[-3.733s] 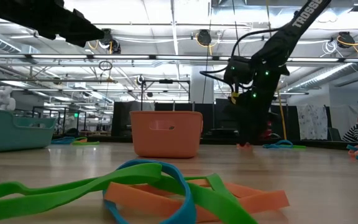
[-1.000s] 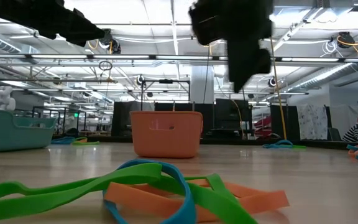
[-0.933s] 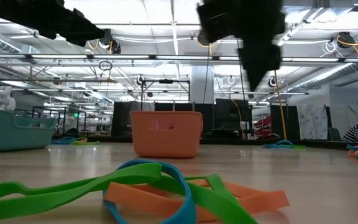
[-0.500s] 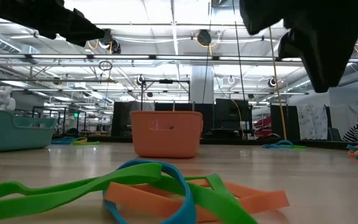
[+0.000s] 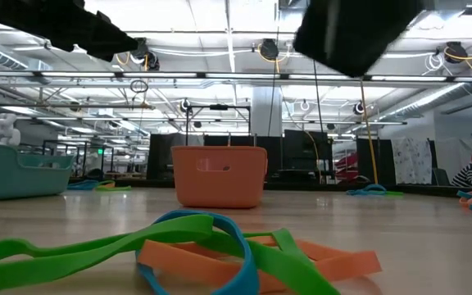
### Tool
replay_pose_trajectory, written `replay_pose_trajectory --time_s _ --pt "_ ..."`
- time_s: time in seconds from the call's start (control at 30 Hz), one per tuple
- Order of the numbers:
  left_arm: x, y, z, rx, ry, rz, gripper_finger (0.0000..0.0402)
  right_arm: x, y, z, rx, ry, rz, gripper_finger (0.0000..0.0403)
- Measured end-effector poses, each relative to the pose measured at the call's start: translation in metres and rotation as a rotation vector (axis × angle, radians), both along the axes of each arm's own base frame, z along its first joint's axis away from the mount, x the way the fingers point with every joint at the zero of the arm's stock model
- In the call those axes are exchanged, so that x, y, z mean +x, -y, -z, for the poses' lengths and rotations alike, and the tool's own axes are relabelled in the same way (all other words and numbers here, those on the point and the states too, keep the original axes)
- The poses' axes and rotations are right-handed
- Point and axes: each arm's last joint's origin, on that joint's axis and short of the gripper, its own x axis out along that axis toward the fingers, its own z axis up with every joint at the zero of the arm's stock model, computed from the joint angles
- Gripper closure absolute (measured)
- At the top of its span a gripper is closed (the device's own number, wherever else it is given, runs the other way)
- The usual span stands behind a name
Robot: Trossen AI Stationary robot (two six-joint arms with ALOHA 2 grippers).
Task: Sort rubber bands into baskets
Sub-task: Put the orange rubber band into the orange bin
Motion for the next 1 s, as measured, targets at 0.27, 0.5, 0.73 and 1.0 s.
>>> replay_pose_trajectory --time_s 0.27,0.5,0.73,1.0 --pt "0.000 0.000 0.000 -0.018 -0.001 -0.004 0.0258 -0.033 0.041 -0.011 -0.145 -0.364 0.216 0.0282" --pt "0.000 0.000 0.000 -0.018 -0.001 -0.004 0.0258 -0.081 0.091 -0.033 -0.442 -0.607 0.436 0.0282" --pt "0.000 0.000 0.000 -0.020 -0.002 -0.005 0.0258 -0.115 0.141 -0.003 -0.419 -0.687 0.434 0.0282" --pt "0.000 0.000 0.000 -0.013 -0.002 -0.003 0.0258 -0.132 0.160 0.036 -0.313 -0.663 0.242 0.0282"
